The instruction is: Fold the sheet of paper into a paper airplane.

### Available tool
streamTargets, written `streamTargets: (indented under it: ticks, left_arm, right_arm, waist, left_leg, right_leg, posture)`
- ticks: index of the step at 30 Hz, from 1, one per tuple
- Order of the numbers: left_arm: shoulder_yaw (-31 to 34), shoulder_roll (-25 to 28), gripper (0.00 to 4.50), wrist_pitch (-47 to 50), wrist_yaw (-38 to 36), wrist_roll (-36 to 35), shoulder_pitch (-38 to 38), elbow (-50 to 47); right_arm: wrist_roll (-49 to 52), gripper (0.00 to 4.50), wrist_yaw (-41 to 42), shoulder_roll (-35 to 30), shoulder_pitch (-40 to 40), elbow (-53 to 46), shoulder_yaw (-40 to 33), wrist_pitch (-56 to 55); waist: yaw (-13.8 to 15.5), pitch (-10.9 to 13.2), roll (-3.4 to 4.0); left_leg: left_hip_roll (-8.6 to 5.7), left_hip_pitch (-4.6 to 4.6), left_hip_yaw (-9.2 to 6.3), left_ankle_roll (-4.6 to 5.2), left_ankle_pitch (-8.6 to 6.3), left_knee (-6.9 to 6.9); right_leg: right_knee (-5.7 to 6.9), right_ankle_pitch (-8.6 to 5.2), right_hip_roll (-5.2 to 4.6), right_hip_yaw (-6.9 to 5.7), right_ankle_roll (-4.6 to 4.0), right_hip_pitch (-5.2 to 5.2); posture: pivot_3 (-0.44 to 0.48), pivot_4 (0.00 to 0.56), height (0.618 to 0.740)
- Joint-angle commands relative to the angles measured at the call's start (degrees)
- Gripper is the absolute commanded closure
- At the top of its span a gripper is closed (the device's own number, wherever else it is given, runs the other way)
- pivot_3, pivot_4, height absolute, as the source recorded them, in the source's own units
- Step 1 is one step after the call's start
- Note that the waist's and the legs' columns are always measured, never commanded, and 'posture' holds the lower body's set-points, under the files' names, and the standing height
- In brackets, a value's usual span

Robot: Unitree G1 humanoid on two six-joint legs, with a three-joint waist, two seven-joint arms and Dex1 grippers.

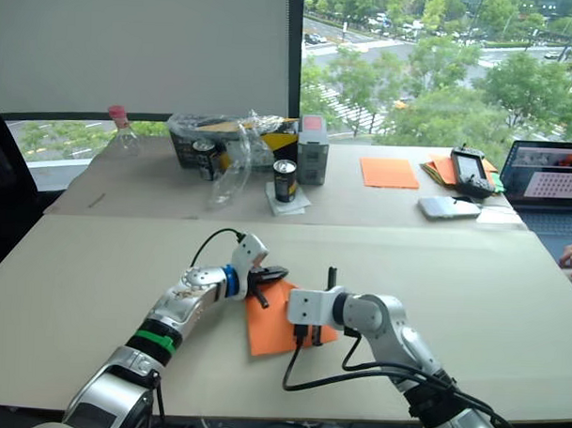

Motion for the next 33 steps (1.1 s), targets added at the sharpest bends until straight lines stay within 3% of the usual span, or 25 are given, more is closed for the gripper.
streamTargets:
  ticks: [1,7,11,18,25,33]
  left_arm:
    - [2.78,2.84,4.5,1.39,4.49,2.6,0.26,4.51]
    - [9.19,2.21,4.5,-1.68,1.76,-3.95,-1.42,-0.52]
    - [7.86,0.6,4.5,-2.14,-3.97,-6.1,0.29,-7.16]
    - [3.64,-0.89,4.5,-1.35,-6.7,-4.32,2.45,-9.61]
    - [-1.85,0.05,4.5,-2.98,-6.37,2.41,3.14,-4.74]
    - [-3.36,-0.81,4.5,-4.39,-5.89,5.2,2.49,-0.23]
  right_arm:
    - [-1.47,4.47,2.3,-0.73,2.11,2.89,3.31,1.81]
    - [-1.51,4.47,2.35,-0.87,2.26,3.11,3.51,1.75]
    - [-1.57,4.47,2.33,-0.9,2.28,3.08,3.66,1.92]
    - [-1.68,4.47,2.33,-1.08,2.66,2.65,3.55,2.31]
    - [-1.83,4.47,2.12,-1.35,2.97,2.18,3.23,2.75]
    - [-2.08,4.47,2.06,-1.65,3.11,1.59,2.94,3.07]
  waist:
    - [-0.07,0.0,0.0]
    - [-0.06,0.02,-0.03]
    - [0.2,0.08,-0.15]
    - [0.02,0.08,-0.15]
    - [0.11,0.08,-0.15]
    - [0.78,0.03,-0.16]
  left_leg:
    - [0.0,0.0,0.0,0.0,0.0,0.0]
    - [0.0,-0.02,-0.01,0.0,0.0,-0.05]
    - [0.0,-0.07,-0.01,-0.03,0.01,-0.06]
    - [0.0,-0.06,0.0,-0.04,0.01,-0.13]
    - [-0.01,-0.07,0.0,-0.04,0.01,-0.13]
    - [-0.01,-0.02,0.0,-0.03,0.01,-0.13]
  right_leg:
    - [0.0,0.0,0.0,0.0,0.0,0.0]
    - [-0.01,0.0,0.0,-0.02,0.0,-0.05]
    - [-0.07,0.01,-0.01,-0.03,-0.01,-0.04]
    - [-0.09,0.01,-0.01,-0.03,-0.01,-0.06]
    - [-0.12,0.01,-0.01,-0.03,-0.01,-0.06]
    - [-0.14,0.0,-0.01,-0.04,0.0,0.0]
  posture:
    - [0.0,0.15,0.715]
    - [0.0,0.15,0.715]
    - [0.0,0.15,0.715]
    - [0.0,0.15,0.715]
    - [0.0,0.15,0.715]
    - [0.0,0.15,0.715]
